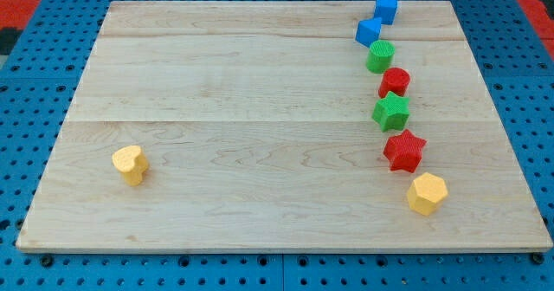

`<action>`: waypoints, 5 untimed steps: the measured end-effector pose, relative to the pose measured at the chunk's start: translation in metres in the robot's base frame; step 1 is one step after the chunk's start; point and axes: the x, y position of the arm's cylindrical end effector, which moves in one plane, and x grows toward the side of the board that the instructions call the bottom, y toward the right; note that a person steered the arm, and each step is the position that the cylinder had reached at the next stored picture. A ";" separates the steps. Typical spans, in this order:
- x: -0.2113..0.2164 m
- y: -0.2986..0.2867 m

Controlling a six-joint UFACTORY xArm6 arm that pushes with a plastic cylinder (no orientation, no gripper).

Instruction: Slightly push the red star towards left

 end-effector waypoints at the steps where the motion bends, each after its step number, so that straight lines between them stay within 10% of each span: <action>1: 0.035 -0.056; 5: 0.002 -0.487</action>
